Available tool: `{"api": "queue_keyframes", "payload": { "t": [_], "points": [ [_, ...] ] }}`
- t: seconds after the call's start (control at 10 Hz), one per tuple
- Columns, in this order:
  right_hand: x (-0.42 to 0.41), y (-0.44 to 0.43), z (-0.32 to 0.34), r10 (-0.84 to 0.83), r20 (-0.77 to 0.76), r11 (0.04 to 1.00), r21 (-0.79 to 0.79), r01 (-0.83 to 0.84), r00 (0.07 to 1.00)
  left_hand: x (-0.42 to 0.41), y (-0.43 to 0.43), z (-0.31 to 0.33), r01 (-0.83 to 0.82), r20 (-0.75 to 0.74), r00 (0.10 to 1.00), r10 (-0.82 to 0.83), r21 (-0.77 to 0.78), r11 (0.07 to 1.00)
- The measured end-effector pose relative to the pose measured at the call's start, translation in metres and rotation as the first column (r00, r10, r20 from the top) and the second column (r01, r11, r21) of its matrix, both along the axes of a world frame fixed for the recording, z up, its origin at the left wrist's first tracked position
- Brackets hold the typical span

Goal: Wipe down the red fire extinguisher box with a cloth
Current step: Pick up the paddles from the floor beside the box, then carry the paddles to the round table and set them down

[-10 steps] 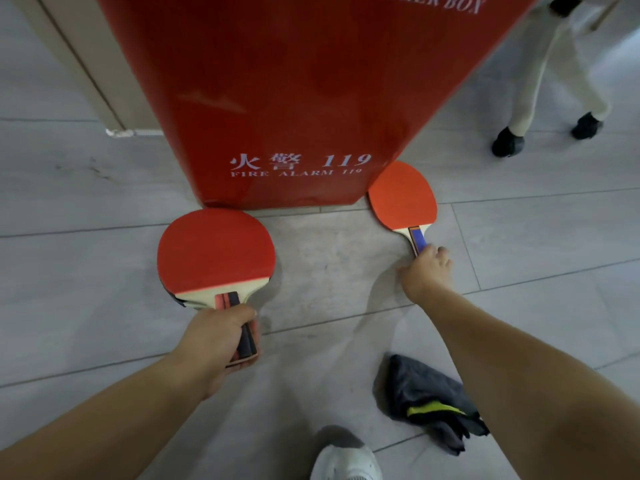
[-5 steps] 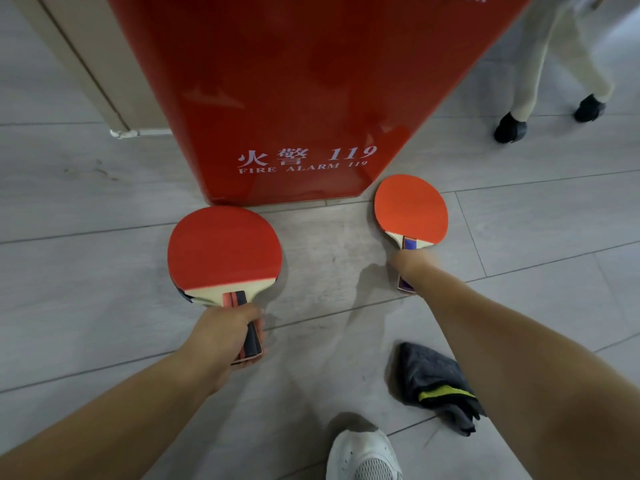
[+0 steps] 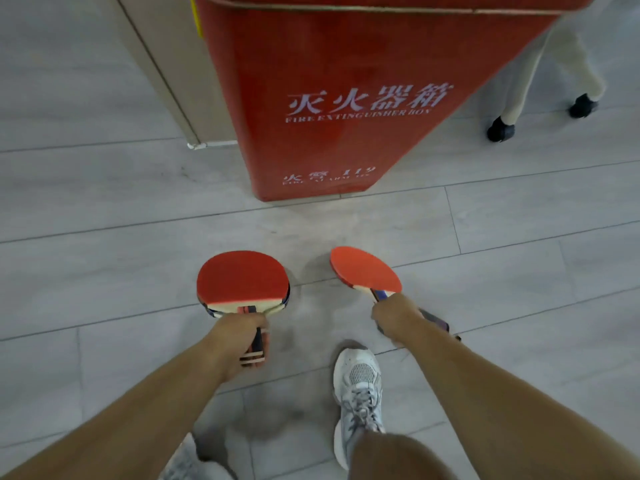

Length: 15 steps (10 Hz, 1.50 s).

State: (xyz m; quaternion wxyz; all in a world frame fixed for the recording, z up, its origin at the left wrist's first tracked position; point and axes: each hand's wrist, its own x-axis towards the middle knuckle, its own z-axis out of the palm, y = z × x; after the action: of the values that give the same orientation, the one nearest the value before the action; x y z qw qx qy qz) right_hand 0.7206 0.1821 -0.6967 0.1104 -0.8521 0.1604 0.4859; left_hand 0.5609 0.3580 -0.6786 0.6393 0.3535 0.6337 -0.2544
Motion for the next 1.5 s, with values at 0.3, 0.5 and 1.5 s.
{"api": "queue_keyframes", "payload": {
  "t": [0.3,0.5,1.5],
  "points": [
    [-0.052,-0.013,0.201,0.255,-0.133,0.966,0.075,-0.247,0.958,-0.037,-0.020,0.206,-0.140,-0.047,0.989,0.142,0.038,0.989],
    [-0.035,-0.034,0.331,0.240,-0.013,0.961,0.143,-0.236,0.971,-0.033,-0.038,0.350,0.056,-0.008,0.998,-0.055,0.148,0.987],
    [-0.142,-0.224,0.687,-0.547,0.619,0.837,0.421,0.350,0.564,0.054,-0.185,0.670,0.451,0.577,0.410,-0.706,0.545,0.707]
  ]
}}
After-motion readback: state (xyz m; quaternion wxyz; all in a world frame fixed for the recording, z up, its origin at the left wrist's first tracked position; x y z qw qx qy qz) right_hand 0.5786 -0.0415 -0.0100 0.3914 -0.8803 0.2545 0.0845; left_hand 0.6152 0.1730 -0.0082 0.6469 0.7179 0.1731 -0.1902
